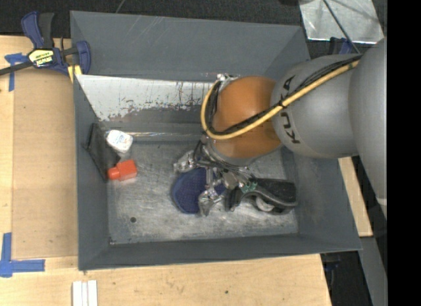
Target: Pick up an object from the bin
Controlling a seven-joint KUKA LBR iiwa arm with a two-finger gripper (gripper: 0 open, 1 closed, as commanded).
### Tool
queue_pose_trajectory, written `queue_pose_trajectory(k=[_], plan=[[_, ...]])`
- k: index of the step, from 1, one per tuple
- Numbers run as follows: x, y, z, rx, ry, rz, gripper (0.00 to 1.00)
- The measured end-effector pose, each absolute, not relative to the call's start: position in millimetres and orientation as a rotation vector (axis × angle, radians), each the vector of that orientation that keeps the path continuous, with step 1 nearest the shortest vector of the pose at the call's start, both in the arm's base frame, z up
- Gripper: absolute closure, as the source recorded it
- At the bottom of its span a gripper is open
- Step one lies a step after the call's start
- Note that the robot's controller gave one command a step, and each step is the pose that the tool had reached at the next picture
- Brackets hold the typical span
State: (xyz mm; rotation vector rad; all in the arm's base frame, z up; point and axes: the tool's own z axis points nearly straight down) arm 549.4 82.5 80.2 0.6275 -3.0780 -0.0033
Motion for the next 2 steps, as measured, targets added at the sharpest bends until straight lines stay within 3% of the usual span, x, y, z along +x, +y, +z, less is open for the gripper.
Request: queue_pose_trajectory(k=[1, 2], plan=[[549.3, 82, 81, 0.624, -3.078, -0.002, 1.00], [553.5, 76, 244, 0.785, -3.054, 0.002, 1.00]])
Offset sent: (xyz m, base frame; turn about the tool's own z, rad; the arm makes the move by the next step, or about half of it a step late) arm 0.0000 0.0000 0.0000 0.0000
